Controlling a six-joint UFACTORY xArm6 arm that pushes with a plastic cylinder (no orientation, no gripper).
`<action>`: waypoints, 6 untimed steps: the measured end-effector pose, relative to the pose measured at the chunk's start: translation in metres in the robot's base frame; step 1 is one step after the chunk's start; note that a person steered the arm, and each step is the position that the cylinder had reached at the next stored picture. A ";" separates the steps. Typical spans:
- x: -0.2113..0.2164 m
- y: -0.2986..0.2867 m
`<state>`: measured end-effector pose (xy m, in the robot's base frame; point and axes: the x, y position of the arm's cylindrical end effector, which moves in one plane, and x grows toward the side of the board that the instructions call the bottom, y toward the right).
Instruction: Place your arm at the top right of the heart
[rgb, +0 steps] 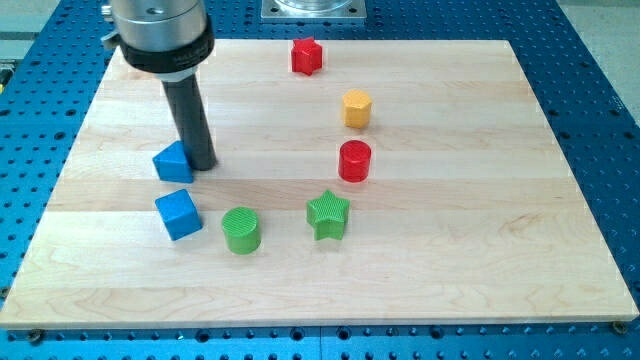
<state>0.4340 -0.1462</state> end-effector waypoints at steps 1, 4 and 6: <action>-0.017 -0.004; -0.233 0.025; -0.242 -0.031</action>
